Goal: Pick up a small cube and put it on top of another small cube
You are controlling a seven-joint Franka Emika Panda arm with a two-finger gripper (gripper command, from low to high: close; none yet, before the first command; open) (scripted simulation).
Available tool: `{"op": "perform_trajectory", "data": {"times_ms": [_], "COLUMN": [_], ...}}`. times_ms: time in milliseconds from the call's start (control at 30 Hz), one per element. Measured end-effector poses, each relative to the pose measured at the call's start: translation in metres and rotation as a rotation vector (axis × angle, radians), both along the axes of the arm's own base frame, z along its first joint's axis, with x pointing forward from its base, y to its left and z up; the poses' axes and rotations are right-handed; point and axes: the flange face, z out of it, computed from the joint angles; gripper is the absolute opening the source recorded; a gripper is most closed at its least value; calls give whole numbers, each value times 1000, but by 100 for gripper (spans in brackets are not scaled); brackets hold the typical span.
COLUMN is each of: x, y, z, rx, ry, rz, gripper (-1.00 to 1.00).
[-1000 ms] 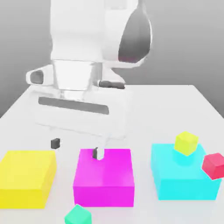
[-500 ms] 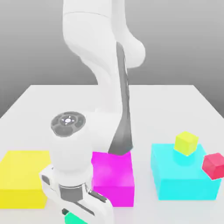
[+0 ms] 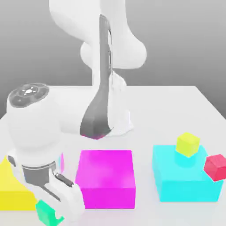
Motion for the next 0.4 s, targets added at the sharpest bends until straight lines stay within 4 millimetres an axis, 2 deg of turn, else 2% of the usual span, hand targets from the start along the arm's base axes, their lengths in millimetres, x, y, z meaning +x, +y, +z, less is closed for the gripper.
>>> {"op": "perform_trajectory", "data": {"times_ms": [167,200,267,300,400], "x": [1,1,1,0,0], "y": [-102,-112,-120,-121,-121], "z": [25,18,-11,-25,-25], "rx": [1,1,0,0,0], "ry": [-5,-6,-7,-7,-7], "rz": [-78,-85,-90,-91,-91], "gripper": [-100,-100,-100,100,100]}}
